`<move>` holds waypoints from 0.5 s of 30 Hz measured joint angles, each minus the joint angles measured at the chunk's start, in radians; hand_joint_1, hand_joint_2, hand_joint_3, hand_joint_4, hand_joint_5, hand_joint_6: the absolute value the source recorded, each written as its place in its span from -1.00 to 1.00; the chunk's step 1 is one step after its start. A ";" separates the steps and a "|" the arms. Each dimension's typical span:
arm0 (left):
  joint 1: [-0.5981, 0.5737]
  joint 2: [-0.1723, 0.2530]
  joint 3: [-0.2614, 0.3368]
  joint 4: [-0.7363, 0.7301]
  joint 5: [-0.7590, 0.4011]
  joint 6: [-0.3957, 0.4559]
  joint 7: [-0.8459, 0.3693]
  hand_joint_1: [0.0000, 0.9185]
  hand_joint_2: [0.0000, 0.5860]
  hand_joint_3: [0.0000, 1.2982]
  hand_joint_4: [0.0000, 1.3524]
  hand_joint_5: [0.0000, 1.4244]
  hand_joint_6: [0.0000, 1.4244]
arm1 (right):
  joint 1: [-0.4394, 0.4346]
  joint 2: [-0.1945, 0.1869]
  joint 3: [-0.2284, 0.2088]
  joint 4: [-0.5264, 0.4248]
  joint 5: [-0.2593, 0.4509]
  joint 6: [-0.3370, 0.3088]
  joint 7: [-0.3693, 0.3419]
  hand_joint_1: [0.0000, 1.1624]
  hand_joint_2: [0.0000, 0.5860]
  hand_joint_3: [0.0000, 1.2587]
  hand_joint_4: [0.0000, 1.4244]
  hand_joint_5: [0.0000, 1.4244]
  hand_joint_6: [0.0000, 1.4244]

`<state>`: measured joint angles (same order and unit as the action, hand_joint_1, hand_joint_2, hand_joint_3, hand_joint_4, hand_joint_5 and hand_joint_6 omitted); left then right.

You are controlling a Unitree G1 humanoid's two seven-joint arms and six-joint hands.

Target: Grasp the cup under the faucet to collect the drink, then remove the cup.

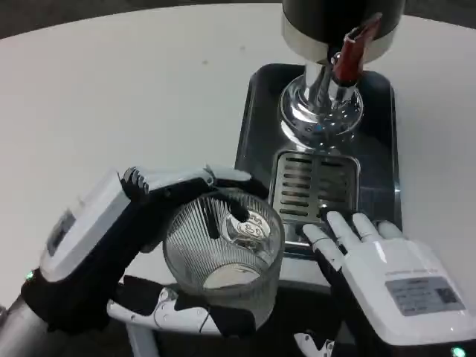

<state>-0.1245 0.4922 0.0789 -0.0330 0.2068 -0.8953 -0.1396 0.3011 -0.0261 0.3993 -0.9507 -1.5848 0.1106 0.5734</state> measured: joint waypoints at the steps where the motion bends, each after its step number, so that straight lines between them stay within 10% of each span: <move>1: -0.004 -0.001 0.000 0.005 0.000 0.001 0.000 0.22 -0.69 0.51 0.65 0.86 1.00 | 0.000 0.000 0.000 0.000 0.000 0.002 0.000 -0.03 0.46 -0.83 -1.00 -1.00 -0.96; 15: -0.096 -0.041 -0.001 0.086 0.035 0.057 0.010 0.22 -0.69 0.51 0.65 0.88 1.00 | 0.005 0.006 -0.009 -0.002 0.001 0.009 0.000 -0.03 0.46 -0.82 -1.00 -1.00 -0.95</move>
<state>-0.2207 0.4509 0.0783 0.0531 0.2414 -0.8378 -0.1301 0.3064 -0.0197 0.3904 -0.9527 -1.5835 0.1198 0.5733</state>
